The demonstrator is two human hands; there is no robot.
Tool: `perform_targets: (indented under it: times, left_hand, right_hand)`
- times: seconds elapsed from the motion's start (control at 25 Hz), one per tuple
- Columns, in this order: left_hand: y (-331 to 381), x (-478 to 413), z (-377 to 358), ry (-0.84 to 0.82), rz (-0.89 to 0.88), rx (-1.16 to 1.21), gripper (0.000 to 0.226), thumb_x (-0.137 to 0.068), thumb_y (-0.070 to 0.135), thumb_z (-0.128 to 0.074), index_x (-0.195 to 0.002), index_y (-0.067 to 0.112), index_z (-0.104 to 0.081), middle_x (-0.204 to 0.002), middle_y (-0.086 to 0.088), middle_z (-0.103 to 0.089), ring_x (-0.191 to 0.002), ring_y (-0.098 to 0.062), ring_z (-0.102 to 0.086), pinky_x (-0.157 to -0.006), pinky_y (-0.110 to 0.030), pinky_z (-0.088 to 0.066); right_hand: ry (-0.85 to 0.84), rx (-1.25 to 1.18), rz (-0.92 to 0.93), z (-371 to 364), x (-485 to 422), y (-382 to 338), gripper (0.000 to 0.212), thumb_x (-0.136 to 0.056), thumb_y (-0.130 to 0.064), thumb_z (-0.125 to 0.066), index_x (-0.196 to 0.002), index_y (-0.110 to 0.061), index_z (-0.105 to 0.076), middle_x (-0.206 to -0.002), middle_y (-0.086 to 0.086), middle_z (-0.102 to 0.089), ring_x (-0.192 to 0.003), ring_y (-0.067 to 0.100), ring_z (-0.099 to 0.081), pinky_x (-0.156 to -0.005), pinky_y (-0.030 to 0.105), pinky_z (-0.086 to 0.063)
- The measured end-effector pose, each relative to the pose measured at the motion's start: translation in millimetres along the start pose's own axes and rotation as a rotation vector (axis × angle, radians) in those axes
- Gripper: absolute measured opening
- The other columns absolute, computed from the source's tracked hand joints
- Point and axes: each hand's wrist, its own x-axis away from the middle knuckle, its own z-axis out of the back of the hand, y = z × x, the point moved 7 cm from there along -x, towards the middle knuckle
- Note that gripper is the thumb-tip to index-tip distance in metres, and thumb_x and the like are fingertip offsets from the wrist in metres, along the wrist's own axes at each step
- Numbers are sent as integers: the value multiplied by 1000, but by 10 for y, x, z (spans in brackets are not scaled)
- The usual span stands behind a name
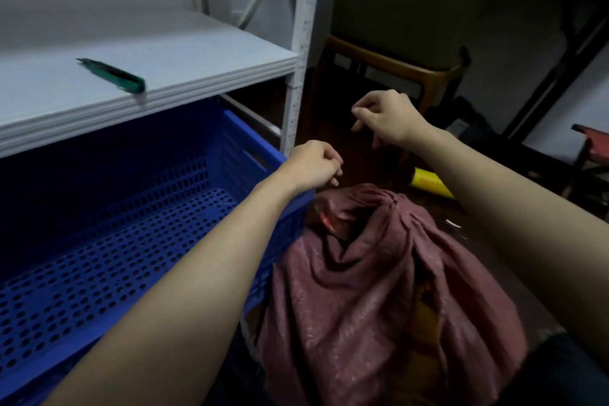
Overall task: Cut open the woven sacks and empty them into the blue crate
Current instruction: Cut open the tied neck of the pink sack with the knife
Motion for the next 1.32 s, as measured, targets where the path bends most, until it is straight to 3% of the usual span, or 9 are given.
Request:
perform_targets:
  times: [0.16,0.24,0.36,0.64,0.76,0.88,1.04,1.16,1.32]
  left_hand:
    - [112,-101,-422,-80,21,-124,24,-88,9,-46,-72,18,-60,-85,-5,-70,-80,-21,-68,-76,-31,-57]
    - [122,-142,-616,-136,44,-264,21,-88,14,-48,-78,14,-66,-91,-9,-71,-88,-25,-66,-81,-32,-54]
    - [35,-159,-834,-237,133,-428,21,-87,17,-49,-87,7,-68,-84,-12,-65,-77,-26,-60,-67,-27,-45]
    - [14,-240,-1183,-260,176,-519,23,-86,15,-48,-90,0,-65,-94,-21,-64,-88,-33,-62,-68,-27,-41]
    - [74,-266,-1370,-276,138,-338,27,-86,12,-51,-59,13,-51,-62,-8,-51,-55,-18,-49,-55,-24,-35]
    - [82,-314,-1470,-201,186,11,31,-87,-3,-47,-59,11,-44,-50,-2,-42,-31,-4,-38,-34,-15,-30]
    - [0,-335,-1532,-136,383,414,27,-87,-9,-44,-64,4,-49,-44,-5,-49,-31,-8,-45,-31,-13,-35]
    - [24,-348,-1568,-166,417,468,20,-90,0,-49,-71,4,-54,-65,-8,-50,-53,-14,-51,-37,-13,-42]
    - [93,-375,-1524,-143,395,533,13,-90,8,-55,-77,7,-58,-71,-7,-54,-61,-15,-52,-48,-17,-46]
  right_hand:
    - [-63,24,-138,162,299,488,18,-95,-13,-49,-99,-5,-64,-81,9,-70,-46,10,-61,-39,18,-49]
    - [-118,95,-202,108,503,747,20,-92,-14,-52,-99,-4,-68,-87,11,-71,-67,19,-67,-60,27,-54]
    - [-120,169,-280,16,838,1088,23,-90,-18,-54,-104,-9,-71,-107,13,-70,-104,27,-63,-87,28,-46]
    - [-280,76,-347,-275,1188,1461,30,-90,-22,-56,-117,-10,-64,-119,12,-64,-113,25,-58,-89,25,-43]
    - [-212,-26,-393,-271,1156,1471,28,-91,-16,-52,-112,-8,-67,-114,12,-66,-108,25,-60,-86,25,-44]
    - [-76,-228,-586,-258,1161,1753,24,-87,-15,-53,-91,1,-71,-82,15,-64,-77,27,-59,-67,28,-43]
    - [36,-509,-838,-303,1259,2017,18,-80,-11,-55,-62,-8,-51,-60,9,-48,-47,21,-42,-44,24,-29]
    - [24,-714,-932,-340,1312,1985,28,-87,-12,-55,-60,-13,-46,-52,4,-44,-44,16,-39,-47,24,-32]
    - [-79,-940,-917,-376,1269,1877,30,-93,-15,-47,-65,-12,-55,-46,3,-61,-43,16,-57,-60,27,-48]
